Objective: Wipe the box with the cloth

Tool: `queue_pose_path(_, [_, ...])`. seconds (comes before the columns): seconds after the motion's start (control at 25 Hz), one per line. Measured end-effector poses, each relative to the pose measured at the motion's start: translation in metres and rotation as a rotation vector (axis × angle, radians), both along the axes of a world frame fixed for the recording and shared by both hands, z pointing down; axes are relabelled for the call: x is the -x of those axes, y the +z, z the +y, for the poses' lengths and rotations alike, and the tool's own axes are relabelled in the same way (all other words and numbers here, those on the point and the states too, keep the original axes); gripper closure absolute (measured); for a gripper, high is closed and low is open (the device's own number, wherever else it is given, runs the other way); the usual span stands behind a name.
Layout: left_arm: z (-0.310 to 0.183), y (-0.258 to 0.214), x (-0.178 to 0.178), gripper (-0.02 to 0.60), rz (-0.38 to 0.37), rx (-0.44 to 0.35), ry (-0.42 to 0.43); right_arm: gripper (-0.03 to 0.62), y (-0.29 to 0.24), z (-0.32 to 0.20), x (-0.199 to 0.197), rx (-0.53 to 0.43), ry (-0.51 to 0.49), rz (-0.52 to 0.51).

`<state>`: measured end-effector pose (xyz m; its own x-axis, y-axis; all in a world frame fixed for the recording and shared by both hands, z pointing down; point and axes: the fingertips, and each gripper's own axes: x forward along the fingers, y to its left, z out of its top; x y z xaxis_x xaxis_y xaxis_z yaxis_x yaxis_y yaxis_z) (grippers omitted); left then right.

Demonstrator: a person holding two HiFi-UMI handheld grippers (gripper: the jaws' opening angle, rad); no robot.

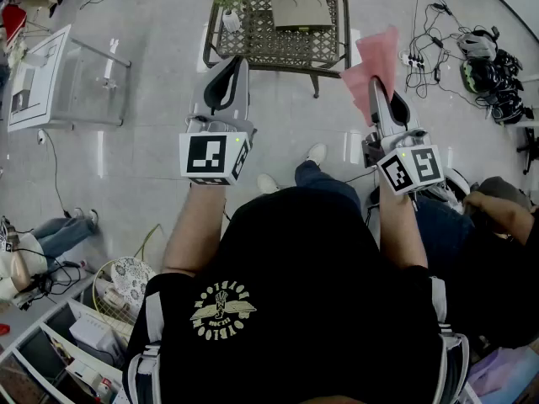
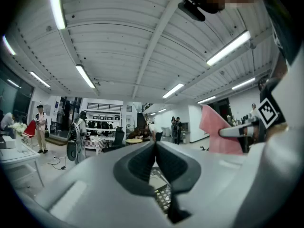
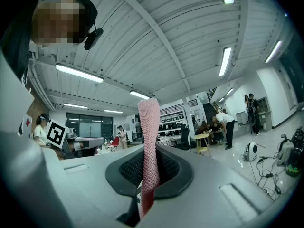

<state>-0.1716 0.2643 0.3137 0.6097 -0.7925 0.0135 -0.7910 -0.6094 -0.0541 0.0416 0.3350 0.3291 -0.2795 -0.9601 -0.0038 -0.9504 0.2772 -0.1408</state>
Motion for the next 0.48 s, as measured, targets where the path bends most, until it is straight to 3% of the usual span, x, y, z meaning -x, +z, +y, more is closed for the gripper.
queue_pose_path(0.48, [-0.071,0.023,-0.065,0.581,-0.002,0.044,-0.01,0.577,0.014,-0.068,-0.063,0.026,-0.016,0.005])
